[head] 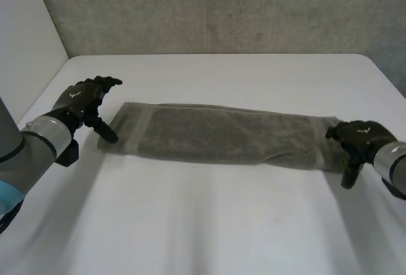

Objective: Fold the towel.

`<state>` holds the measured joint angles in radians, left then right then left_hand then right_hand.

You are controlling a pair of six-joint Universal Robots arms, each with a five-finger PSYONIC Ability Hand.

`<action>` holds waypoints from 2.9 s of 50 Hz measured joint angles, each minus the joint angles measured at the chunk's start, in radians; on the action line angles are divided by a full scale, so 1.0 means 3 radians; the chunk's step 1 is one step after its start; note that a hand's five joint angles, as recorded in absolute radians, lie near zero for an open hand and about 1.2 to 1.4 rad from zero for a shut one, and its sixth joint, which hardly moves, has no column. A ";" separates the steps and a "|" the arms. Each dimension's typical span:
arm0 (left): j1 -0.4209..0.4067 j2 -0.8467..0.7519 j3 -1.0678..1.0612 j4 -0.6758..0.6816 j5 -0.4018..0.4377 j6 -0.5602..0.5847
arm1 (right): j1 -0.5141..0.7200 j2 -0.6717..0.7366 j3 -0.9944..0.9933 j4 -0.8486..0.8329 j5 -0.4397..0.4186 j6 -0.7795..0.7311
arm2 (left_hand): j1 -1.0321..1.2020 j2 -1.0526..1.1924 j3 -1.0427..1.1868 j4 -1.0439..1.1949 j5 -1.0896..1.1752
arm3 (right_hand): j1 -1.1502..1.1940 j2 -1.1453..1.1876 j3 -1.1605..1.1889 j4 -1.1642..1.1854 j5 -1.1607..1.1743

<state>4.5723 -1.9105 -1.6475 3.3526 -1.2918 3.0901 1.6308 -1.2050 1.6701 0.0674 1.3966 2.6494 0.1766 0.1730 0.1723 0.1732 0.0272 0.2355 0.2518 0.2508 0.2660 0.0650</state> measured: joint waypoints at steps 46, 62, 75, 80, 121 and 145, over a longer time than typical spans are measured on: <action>0.0041 0.0067 -0.0426 0.0689 -0.0004 -0.0018 | 0.1873 0.0953 -0.1644 -0.0944 0.0539 -0.1878 | -0.0009 -0.0006 -0.0006 -0.0007 0.0000 | 0.3649 0.3600 0.3654 0.3590 0.3641; -0.0012 -0.0067 -0.0511 0.1028 0.0002 0.0101 | 0.2521 0.1413 -0.1440 -0.0989 0.0538 -0.1571 | -0.0009 -0.0003 -0.0001 -0.0002 -0.0001 | 0.0016 -0.0010 -0.0007 -0.0010 -0.0013; -0.0552 -0.0177 -0.0202 0.1024 -0.0052 0.0139 | 0.1341 0.0223 -0.0155 -0.0952 0.0352 0.0378 | 0.0003 0.0012 0.0018 0.0016 0.0000 | -0.0002 -0.0010 -0.0007 -0.0010 -0.0013; -0.0857 -0.0363 0.0019 0.1020 -0.0162 0.0148 | 0.0937 0.0262 0.0207 -0.0965 0.0050 0.0516 | 0.0003 0.0017 0.0022 0.0018 0.0000 | 0.0030 0.0005 0.0006 -0.0002 0.0009; -0.0742 0.0137 -0.0266 0.1030 -0.0432 0.0105 | 0.2572 0.1493 -0.1412 -0.0668 0.0268 -0.2579 | -0.0009 0.0006 0.0009 0.0005 -0.0001 | 0.1927 0.1861 0.1902 0.1951 0.1999; -0.1023 -0.0046 0.0280 0.0915 -0.0445 -0.0303 | 0.1517 -0.0259 -0.0240 -0.1131 0.0127 0.0826 | 0.0003 0.0016 0.0018 0.0017 -0.0001 | -0.0009 -0.0010 -0.0015 -0.0012 0.0007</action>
<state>4.2653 -1.9243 -1.5634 3.6271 -1.4254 2.9993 2.0859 -1.2826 1.5981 -0.2720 1.4348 2.8971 0.1776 0.1779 0.1778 0.1783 0.0270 0.2328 0.2487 0.2464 0.2623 0.0672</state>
